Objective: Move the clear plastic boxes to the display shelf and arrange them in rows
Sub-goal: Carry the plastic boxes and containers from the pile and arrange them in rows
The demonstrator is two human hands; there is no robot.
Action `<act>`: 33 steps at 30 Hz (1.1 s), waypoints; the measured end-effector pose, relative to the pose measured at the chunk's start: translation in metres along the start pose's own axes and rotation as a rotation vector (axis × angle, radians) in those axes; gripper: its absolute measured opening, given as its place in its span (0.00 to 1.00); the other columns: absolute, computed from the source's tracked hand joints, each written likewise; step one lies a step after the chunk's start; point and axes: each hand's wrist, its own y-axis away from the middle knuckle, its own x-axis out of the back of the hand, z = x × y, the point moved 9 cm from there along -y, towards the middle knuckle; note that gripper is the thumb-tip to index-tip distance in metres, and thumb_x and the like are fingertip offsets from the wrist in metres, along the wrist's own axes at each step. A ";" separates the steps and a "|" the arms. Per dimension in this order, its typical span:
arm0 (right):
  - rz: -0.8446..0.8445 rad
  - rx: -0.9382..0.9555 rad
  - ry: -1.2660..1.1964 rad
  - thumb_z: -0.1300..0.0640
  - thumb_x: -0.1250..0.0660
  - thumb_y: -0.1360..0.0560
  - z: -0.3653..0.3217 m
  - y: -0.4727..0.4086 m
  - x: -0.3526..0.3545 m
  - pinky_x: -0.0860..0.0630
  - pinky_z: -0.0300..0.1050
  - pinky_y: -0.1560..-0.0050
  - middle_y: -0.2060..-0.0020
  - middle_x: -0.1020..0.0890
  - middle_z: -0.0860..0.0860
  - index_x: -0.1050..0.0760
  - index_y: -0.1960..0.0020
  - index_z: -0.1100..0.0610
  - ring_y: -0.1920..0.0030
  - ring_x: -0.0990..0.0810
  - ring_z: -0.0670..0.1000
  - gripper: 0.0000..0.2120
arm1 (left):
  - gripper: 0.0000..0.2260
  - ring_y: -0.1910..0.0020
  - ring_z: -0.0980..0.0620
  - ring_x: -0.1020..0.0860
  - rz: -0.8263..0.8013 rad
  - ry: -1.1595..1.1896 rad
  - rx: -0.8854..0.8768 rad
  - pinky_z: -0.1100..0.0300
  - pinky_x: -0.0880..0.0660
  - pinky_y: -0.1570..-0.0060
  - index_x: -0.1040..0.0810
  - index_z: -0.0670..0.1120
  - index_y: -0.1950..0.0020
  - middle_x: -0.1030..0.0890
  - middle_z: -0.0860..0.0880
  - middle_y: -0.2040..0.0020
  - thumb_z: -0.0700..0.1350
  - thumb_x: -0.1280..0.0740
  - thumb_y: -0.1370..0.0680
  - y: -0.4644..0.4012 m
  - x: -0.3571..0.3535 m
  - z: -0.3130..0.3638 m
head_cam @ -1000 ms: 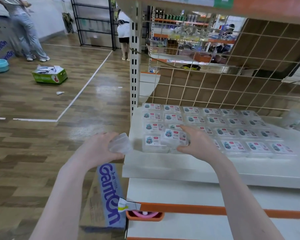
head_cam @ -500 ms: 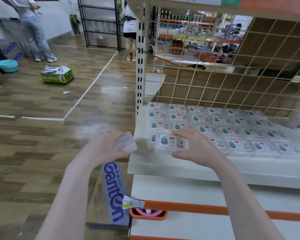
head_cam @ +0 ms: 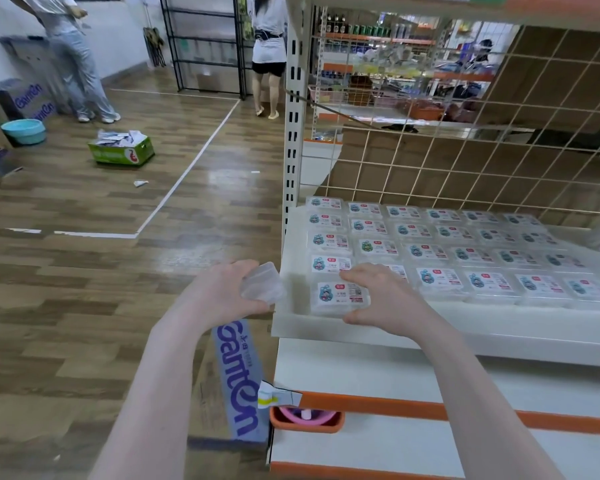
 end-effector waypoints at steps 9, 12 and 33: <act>0.111 -0.004 -0.075 0.49 0.28 0.30 0.007 0.007 -0.005 0.39 0.38 0.39 0.37 0.30 0.47 0.31 0.31 0.51 0.36 0.34 0.47 0.29 | 0.31 0.43 0.50 0.27 -0.003 -0.031 0.006 0.54 0.26 0.44 0.35 0.51 0.28 0.26 0.50 0.37 0.54 0.29 0.28 0.004 0.004 -0.003; 0.155 0.017 -0.080 0.51 0.32 0.26 0.004 0.009 -0.008 0.40 0.37 0.39 0.41 0.27 0.48 0.27 0.35 0.51 0.38 0.32 0.49 0.20 | 0.32 0.41 0.49 0.28 0.000 -0.026 -0.002 0.56 0.28 0.44 0.36 0.51 0.27 0.26 0.50 0.36 0.54 0.29 0.28 0.005 0.006 -0.003; 0.443 -0.237 -0.033 0.58 0.31 0.26 0.016 0.062 0.001 0.36 0.40 0.45 0.46 0.21 0.56 0.22 0.41 0.60 0.43 0.25 0.57 0.15 | 0.34 0.31 0.49 0.34 -0.077 -0.177 -0.259 0.57 0.35 0.35 0.39 0.50 0.25 0.32 0.49 0.29 0.55 0.30 0.28 0.031 0.006 0.020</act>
